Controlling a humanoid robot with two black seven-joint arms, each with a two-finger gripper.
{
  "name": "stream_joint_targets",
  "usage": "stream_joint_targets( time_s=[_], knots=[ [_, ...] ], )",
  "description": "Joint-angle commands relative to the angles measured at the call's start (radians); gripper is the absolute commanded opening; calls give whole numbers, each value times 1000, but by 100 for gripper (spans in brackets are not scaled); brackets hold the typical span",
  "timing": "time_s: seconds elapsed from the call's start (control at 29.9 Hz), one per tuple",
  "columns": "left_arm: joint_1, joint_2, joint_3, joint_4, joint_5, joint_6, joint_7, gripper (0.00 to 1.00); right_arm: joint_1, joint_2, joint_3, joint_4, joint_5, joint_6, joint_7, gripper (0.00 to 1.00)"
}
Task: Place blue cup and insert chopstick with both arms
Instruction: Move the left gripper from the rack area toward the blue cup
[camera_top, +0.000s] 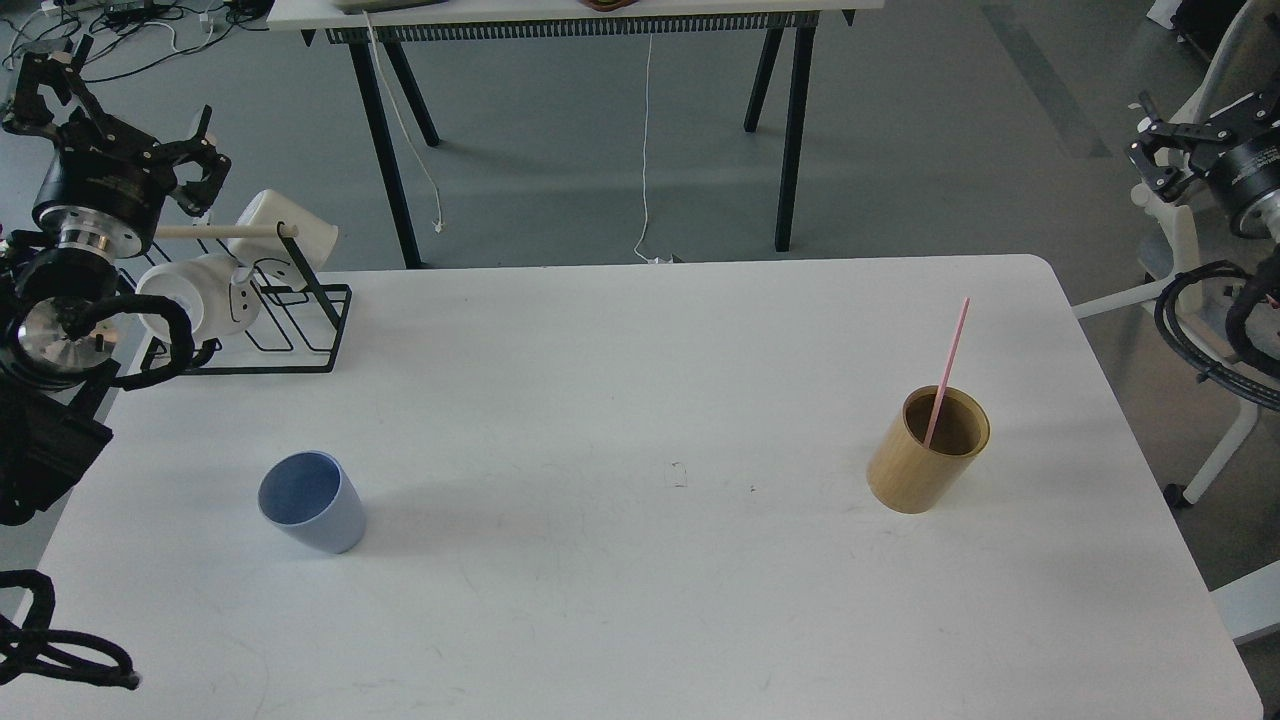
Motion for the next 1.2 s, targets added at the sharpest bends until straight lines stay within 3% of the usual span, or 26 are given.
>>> stream_joint_targets(
  time_s=[0.0,0.33,0.47,0.74,0.97,1.17],
  knots=[
    [5,-9,-1,-6,1,0,0,100,-6,14,0,1,0,0,0,99],
    [-9,27,-4,-64,18,0,18,100,-7,23,-1,9,1,0,0,99],
    [5,145,29,-220,169,0,6,99,-12,22,-1,41,0,0,0,99],
    [38,391,39,-597,775,0,1,99,-46,6,5,39,-2,0,3,99],
    [38,516,39,-786,1163,0,-20,98,-46,5,13,47,-2,0,5,99],
    [80,677,111,-1051,1438,0,-19,95,-36,2,14,50,0,0,5,99]
  ],
)
